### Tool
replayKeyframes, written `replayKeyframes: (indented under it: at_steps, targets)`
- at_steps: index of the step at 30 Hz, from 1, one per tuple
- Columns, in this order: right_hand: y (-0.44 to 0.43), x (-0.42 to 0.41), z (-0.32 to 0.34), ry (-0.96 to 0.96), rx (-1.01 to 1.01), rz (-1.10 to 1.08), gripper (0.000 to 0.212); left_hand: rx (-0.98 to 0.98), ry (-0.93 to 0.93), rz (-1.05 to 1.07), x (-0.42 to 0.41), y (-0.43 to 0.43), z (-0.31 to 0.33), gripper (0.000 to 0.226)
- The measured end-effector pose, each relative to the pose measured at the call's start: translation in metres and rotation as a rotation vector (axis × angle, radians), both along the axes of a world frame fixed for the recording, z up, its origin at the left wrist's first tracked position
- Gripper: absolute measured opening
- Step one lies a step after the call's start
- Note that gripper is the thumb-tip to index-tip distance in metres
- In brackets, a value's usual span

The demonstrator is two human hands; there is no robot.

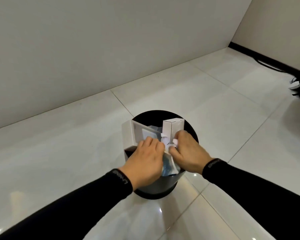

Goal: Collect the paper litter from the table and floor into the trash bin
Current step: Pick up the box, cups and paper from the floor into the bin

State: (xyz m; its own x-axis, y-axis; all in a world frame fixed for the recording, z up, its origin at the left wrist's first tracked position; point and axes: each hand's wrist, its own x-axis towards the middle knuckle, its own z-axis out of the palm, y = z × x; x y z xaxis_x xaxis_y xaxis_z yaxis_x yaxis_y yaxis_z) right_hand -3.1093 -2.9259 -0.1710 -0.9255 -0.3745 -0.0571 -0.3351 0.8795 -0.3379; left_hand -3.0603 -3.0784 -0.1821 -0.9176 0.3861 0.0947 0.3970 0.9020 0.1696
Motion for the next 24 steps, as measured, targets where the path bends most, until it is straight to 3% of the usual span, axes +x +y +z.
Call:
replayKeyframes:
  at_steps: [2, 4, 8, 12, 16, 19, 24]
  targets:
    - [-0.005, -0.002, -0.005, 0.027, 0.317, 0.006, 0.038, -0.130, -0.049, -0.039, -0.006, 0.000, 0.003, 0.033]
    - [-0.013, -0.006, -0.003, -0.016, 0.429, -0.045, 0.049, -0.191, -0.038, -0.043, -0.010, 0.002, 0.009, 0.041]
    - [-0.009, -0.016, 0.019, -0.148, 0.192, -0.144, 0.058, -0.095, 0.041, 0.035, -0.009, -0.002, 0.018, 0.051]
    - [0.001, -0.018, 0.033, -0.170, 0.270, -0.022, 0.060, 0.037, -0.002, 0.063, -0.014, -0.021, 0.043, 0.064]
    - [-0.007, -0.020, 0.070, -0.197, 0.248, -0.011, 0.059, 0.380, 0.066, 0.275, -0.030, -0.056, 0.095, 0.050]
    - [-0.030, -0.023, 0.132, -0.192, 0.196, -0.017, 0.046, 0.468, 0.047, 0.442, -0.029, -0.084, 0.149, 0.038]
    - [-0.087, -0.028, 0.288, -0.226, -0.229, -0.086, 0.023, 0.539, 0.086, 0.594, -0.008, -0.127, 0.271, 0.024]
